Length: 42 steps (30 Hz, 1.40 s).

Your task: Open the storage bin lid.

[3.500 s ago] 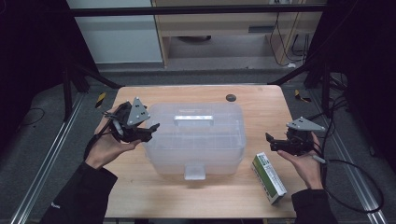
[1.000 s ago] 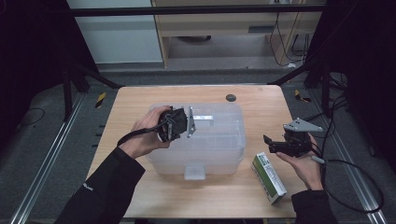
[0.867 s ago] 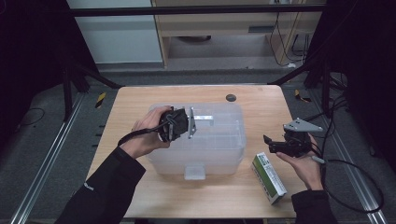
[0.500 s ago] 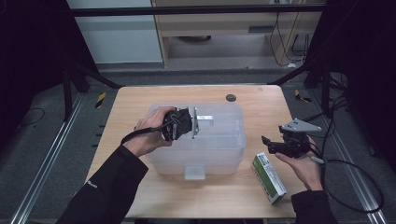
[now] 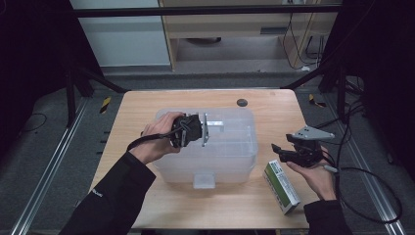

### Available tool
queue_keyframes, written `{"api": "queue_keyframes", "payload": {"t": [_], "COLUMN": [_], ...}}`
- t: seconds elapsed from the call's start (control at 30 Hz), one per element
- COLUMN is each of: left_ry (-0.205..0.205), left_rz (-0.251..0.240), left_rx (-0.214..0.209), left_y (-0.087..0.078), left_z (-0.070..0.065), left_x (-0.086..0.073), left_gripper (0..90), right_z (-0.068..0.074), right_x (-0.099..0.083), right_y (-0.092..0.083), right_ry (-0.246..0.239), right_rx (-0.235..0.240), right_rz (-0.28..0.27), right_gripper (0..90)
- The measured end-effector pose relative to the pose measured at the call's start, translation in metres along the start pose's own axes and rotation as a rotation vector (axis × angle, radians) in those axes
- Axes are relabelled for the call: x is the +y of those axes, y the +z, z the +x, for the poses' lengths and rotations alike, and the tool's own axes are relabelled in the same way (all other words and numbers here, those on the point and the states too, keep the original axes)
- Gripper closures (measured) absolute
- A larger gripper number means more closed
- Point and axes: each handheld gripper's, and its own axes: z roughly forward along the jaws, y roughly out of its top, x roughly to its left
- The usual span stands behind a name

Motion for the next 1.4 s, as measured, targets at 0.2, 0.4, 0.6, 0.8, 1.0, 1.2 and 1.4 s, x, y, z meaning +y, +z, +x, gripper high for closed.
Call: {"api": "queue_keyframes", "payload": {"t": [0.2, 0.4, 0.6, 0.8, 1.0, 1.2, 1.4], "left_ry": [0.003, 0.005, -0.005, -0.005, -0.011, -0.02, -0.035], "left_rz": [0.002, 0.001, -0.019, -0.018, -0.021, -0.026, -0.029], "left_rx": [-0.008, -0.019, -0.028, -0.025, -0.022, -0.024, -0.029], "left_y": [0.0, 0.0, 0.001, 0.001, 0.002, 0.002, 0.003], "left_z": [0.002, 0.004, 0.007, 0.011, 0.014, 0.018, 0.023], "left_x": [0.0, 0.0, -0.001, 0.0, -0.001, -0.001, -0.002], "left_gripper": [72.7, 72.9, 72.9, 72.9, 72.8, 72.6, 72.3], "right_z": [0.001, 0.002, 0.003, 0.005, 0.005, 0.007, 0.008], "right_x": [0.001, 0.001, 0.001, 0.002, 0.002, 0.002, 0.002], "right_y": [-0.001, -0.001, -0.001, -0.001, -0.001, 0.0, 0.0], "right_ry": [-0.001, 0.005, 0.01, 0.001, -0.002, -0.001, 0.003], "right_rx": [0.021, 0.039, 0.061, 0.08, 0.092, 0.103, 0.121], "right_rz": [0.009, 0.019, 0.032, 0.045, 0.055, 0.066, 0.072], "right_gripper": [40.2, 44.3, 49.8, 54.2, 58.1, 62.8, 70.5]}}
